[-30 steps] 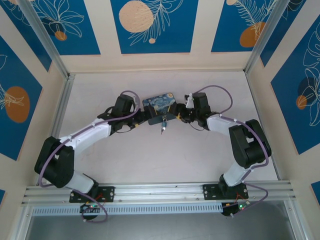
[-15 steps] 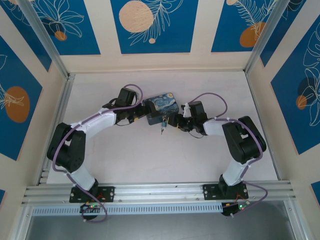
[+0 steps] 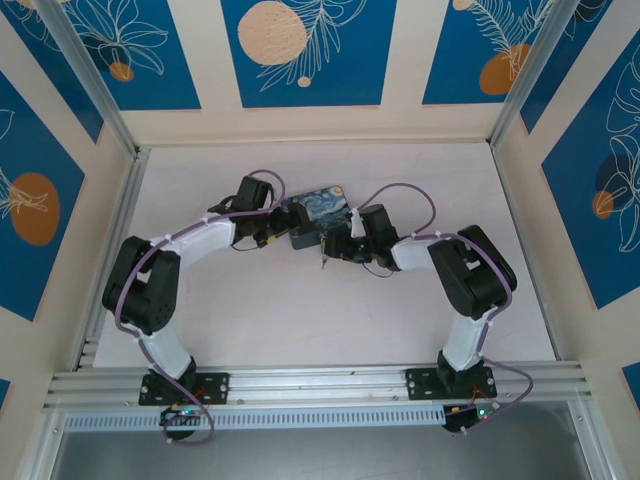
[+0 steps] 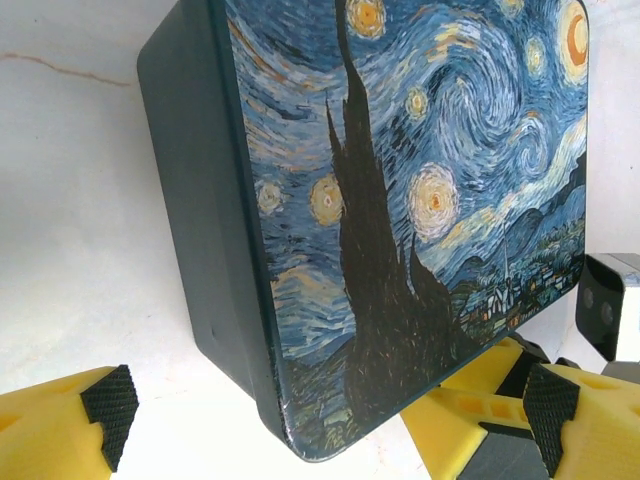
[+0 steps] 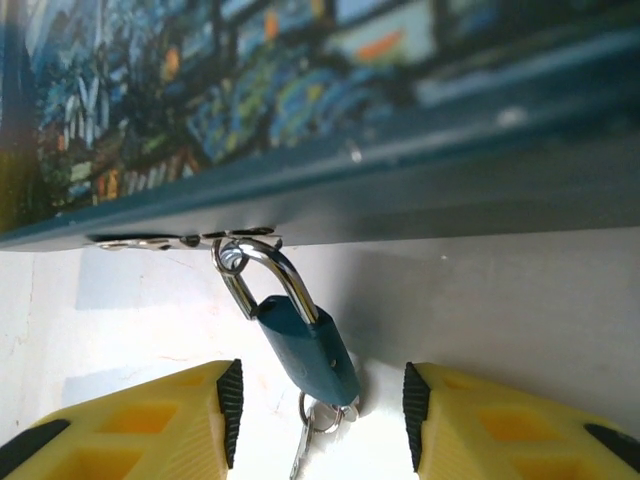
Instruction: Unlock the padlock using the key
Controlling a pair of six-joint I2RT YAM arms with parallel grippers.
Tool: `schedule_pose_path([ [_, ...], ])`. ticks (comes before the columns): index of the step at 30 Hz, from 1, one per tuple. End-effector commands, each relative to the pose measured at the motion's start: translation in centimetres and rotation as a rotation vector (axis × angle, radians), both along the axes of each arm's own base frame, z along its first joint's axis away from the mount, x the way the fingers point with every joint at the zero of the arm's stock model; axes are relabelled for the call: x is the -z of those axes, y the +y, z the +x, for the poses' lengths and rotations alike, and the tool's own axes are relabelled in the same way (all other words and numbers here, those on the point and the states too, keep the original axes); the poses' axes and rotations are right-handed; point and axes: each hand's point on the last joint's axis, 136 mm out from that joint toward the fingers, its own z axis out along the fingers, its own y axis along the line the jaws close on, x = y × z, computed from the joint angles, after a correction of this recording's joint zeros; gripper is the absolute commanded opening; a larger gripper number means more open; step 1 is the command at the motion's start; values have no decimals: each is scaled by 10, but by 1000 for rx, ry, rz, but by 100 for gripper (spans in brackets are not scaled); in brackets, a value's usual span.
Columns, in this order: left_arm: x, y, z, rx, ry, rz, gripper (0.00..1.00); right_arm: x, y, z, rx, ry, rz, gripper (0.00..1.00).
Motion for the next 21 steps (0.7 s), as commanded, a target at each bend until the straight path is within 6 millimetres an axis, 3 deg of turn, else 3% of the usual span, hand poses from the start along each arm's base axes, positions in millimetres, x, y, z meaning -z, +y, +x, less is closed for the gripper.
schedule_pose_path([
  [1,-8,-1,11,-7,-15,-32,100,7,5,2,-20,-30,-37,48],
  [13,-5,-1,14,-15,-8,-48,100,15,13,-1,-20,-98,-114,47],
  [21,-1,1,14,-21,0,-53,100,25,8,-5,10,-81,-139,35],
])
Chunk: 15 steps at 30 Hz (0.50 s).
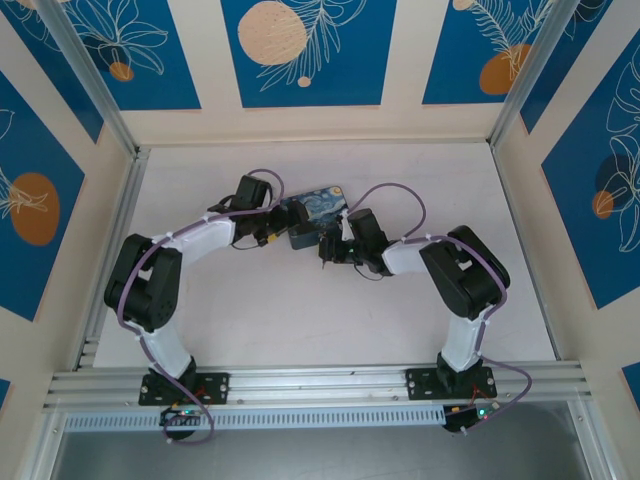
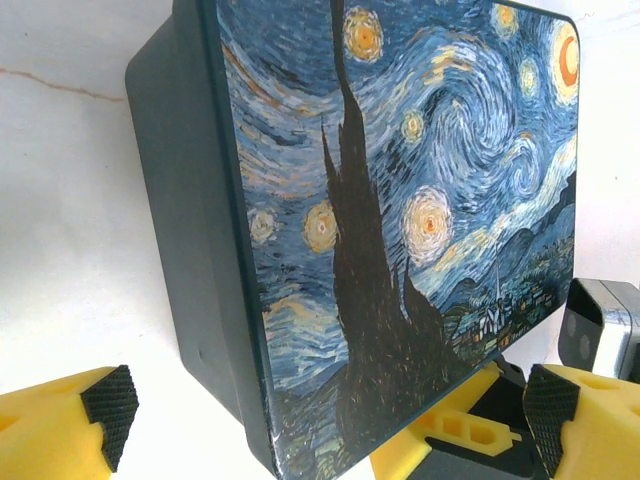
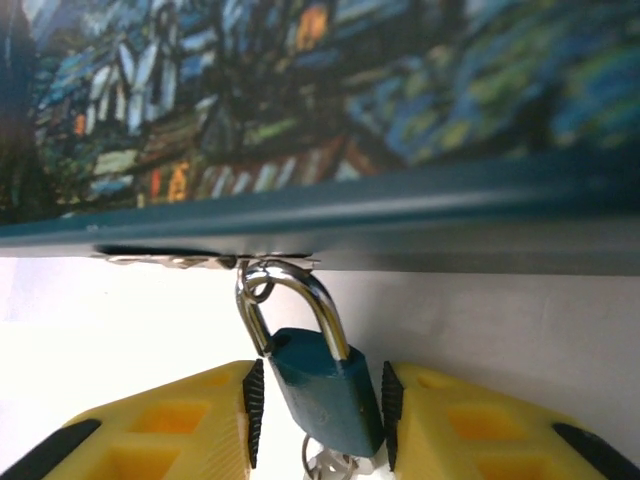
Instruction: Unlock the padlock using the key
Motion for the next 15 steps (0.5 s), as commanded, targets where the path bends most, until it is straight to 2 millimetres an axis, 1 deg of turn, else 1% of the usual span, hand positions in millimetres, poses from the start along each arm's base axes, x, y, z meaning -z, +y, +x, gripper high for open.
schedule_pose_path([
  [1,-2,2,7,-11,1,-22,100,20,-6,-9,12,34,-42,31],
  [3,-1,3,8,-16,1,-17,100,20,-10,-10,21,40,-48,23],
  [7,2,10,8,-25,-2,22,100,20,-17,-13,36,52,-56,13],
  [10,3,16,9,-30,-11,64,100,17,-21,-15,51,63,-48,0],
  [15,9,25,8,-24,-15,133,100,13,-20,-19,66,100,-3,0],
])
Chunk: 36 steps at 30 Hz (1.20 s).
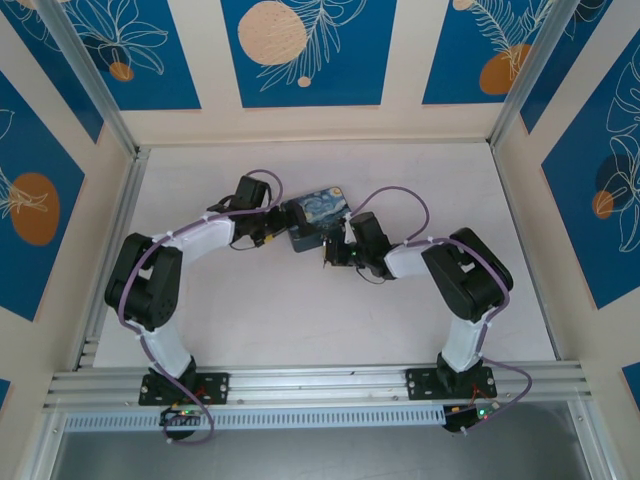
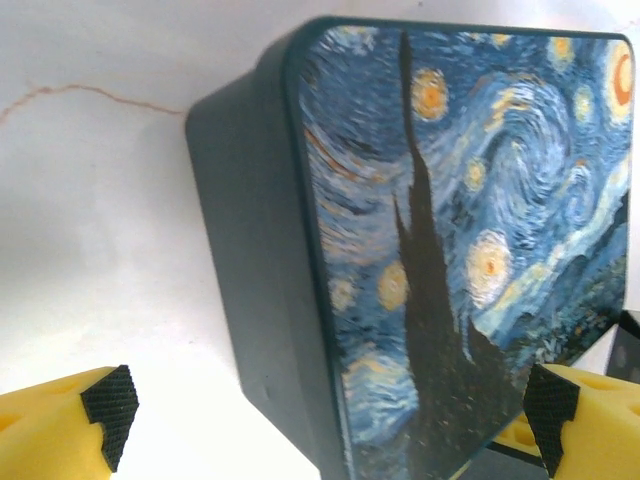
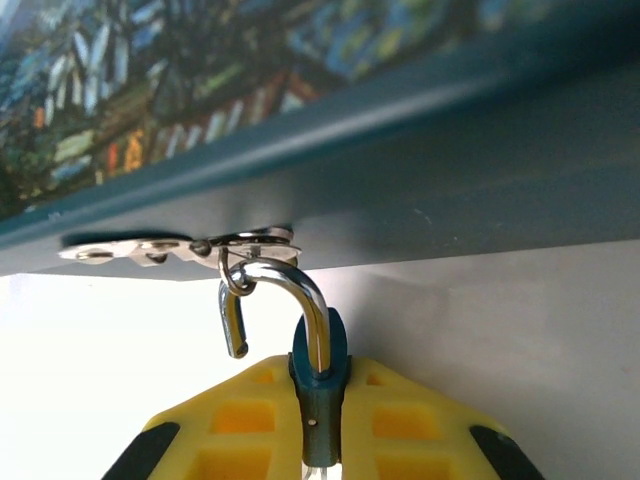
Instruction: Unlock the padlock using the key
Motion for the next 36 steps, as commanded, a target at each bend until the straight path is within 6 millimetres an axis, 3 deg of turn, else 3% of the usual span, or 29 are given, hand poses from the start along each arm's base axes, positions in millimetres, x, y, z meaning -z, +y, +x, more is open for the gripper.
schedule_pose_path([
  [1,0,12,6,1,-20,74,100,10,-8,-14,28,92,8,0],
  [12,18,19,-3,60,-23,297,100,-5,0,-15,89,180,142,0],
  [22,41,17,-20,94,14,349,100,-6,-1,-7,189,245,232,0],
  [30,56,20,-28,102,46,364,100,-8,-13,8,278,265,319,0],
  [36,65,20,-31,113,75,369,98,-21,-18,28,297,247,403,0],
])
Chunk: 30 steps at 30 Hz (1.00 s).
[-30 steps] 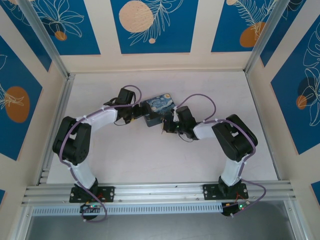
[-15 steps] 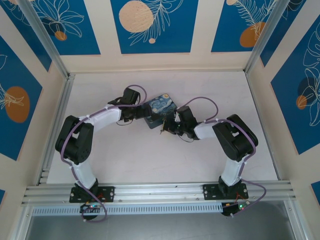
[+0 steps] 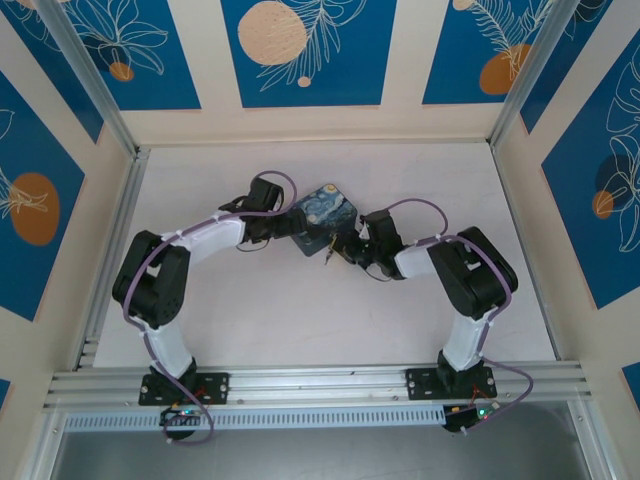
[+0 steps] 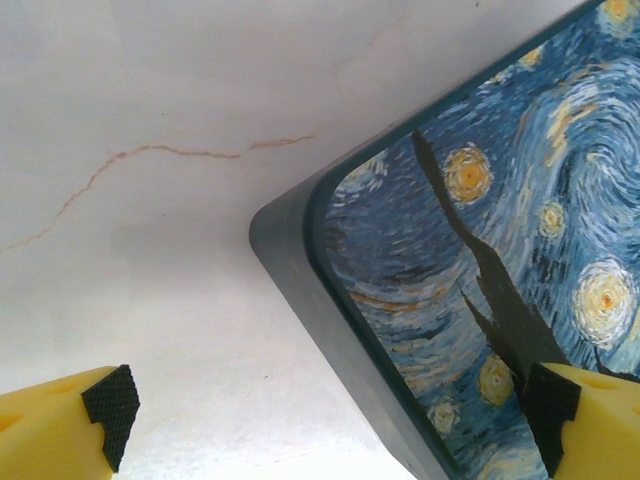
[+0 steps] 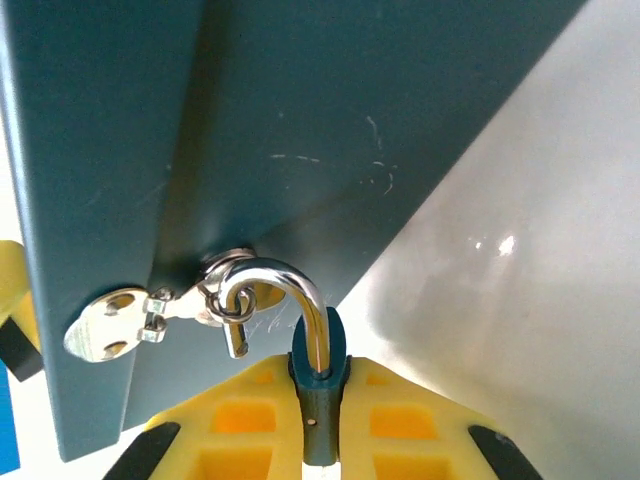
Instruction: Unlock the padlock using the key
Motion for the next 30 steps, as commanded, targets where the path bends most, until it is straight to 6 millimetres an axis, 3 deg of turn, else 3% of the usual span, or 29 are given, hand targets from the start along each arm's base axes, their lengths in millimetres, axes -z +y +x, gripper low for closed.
schedule_pose_path([
  [1,53,19,-35,26,171,130,98,-12,-3,17,28,-28,73,0],
  [10,62,19,-38,30,198,133,94,-16,-27,40,-50,-48,85,0],
  [19,62,18,-38,28,203,128,93,-9,-47,41,-53,-33,68,0],
  [25,63,16,-38,26,209,120,92,-11,-48,48,-23,-44,105,0],
  [30,67,15,-39,22,219,114,92,-17,-36,64,35,-44,269,0],
])
